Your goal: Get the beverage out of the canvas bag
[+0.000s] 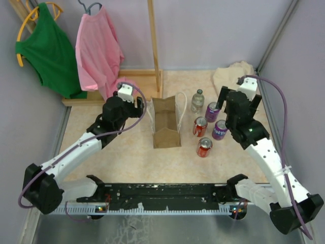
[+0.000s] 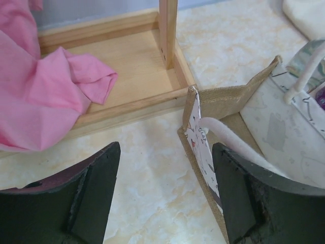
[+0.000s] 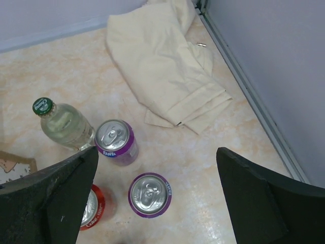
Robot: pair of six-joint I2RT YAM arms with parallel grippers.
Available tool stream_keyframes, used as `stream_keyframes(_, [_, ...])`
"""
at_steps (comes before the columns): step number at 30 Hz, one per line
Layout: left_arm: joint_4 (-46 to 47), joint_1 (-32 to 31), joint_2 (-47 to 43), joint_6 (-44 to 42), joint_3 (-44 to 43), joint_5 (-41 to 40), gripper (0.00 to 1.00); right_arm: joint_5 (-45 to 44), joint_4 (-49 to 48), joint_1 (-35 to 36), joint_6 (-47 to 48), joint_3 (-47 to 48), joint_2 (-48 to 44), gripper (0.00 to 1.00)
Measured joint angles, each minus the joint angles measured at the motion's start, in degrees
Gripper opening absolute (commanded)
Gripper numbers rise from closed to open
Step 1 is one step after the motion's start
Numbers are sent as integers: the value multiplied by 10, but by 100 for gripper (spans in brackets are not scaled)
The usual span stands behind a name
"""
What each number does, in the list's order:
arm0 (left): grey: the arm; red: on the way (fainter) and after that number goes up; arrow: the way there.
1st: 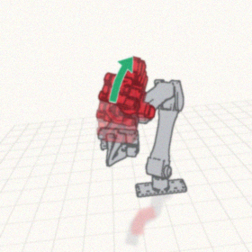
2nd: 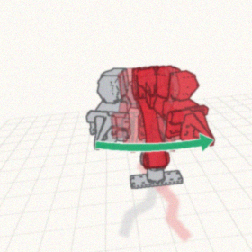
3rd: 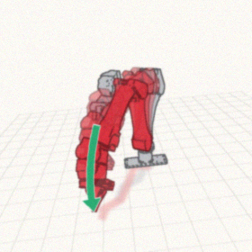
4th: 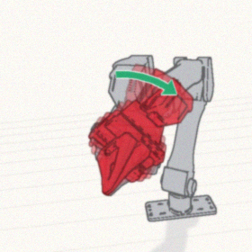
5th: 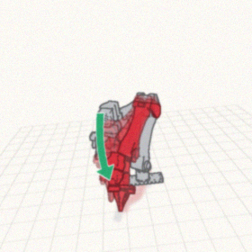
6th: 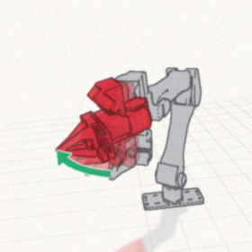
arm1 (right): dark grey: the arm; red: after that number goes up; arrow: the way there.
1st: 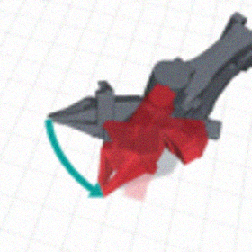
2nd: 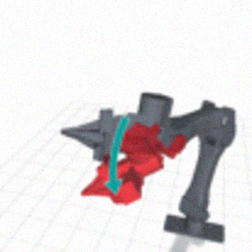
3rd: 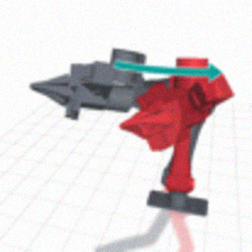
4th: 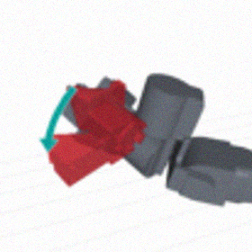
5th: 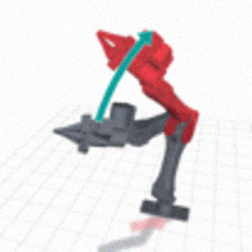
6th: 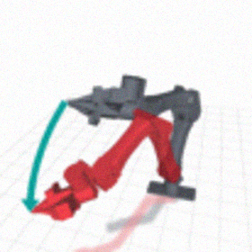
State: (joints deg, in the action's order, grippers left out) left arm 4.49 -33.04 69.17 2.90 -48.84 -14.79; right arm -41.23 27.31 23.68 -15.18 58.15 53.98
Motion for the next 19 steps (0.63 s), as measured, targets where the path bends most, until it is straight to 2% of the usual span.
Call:
stream_keyframes(8, [-13, 0, -82, 8, 12, -24, 81, -39, -17, -2, 6, 23, -7, 99])
stream_keyframes(19, [-41, 0, -140, 11, 35, -93, 82, -141, -103, -2, 46, 3, -85, 99])
